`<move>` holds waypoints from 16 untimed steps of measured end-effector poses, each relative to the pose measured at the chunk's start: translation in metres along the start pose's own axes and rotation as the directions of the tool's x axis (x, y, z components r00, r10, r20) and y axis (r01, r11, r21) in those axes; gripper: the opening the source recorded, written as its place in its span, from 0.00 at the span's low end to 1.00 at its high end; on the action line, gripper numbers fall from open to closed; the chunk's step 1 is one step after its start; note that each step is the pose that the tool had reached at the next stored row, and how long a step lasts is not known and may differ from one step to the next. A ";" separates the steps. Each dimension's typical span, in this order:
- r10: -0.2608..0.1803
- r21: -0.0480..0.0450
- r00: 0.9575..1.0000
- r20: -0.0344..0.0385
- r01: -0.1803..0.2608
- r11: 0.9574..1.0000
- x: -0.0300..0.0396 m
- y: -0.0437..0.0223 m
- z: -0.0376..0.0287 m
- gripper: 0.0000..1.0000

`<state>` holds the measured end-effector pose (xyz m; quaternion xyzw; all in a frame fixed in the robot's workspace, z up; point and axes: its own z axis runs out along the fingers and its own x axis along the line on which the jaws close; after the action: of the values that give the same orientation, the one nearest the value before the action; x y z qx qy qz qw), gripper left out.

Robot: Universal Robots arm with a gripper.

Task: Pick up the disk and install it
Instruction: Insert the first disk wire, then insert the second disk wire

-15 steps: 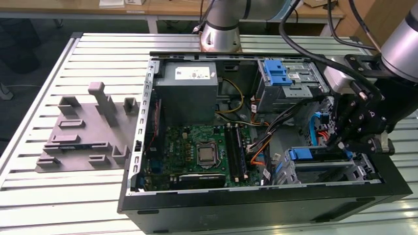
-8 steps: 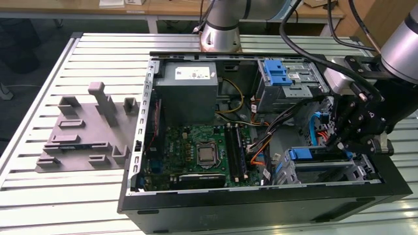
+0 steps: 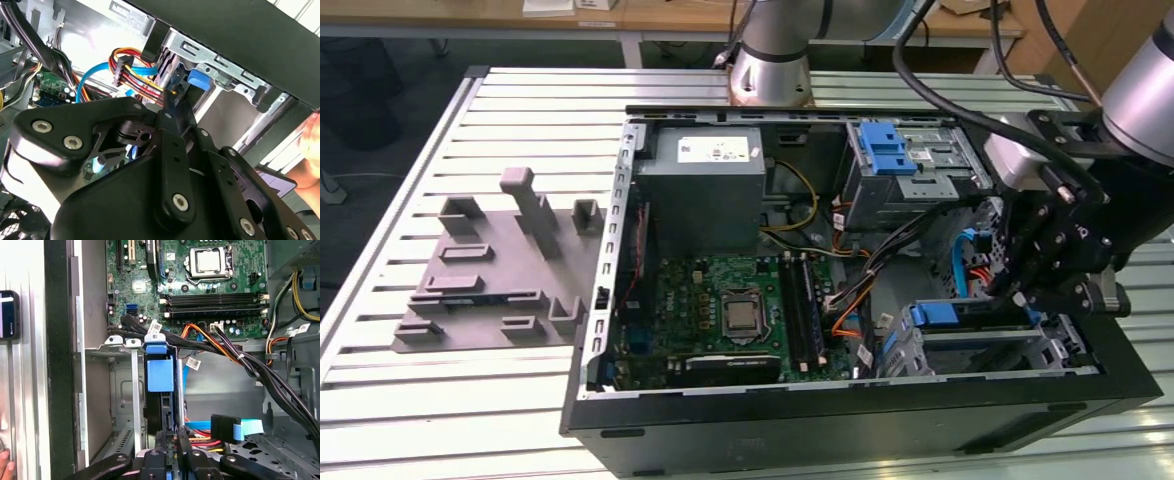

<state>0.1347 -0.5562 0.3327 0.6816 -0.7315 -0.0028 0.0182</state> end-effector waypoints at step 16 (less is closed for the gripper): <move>0.000 -0.002 1.000 0.002 0.000 1.000 0.0003 0.0004 -0.0129 0.11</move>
<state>0.1347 -0.5562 0.3456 0.6816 -0.7315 -0.0040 0.0182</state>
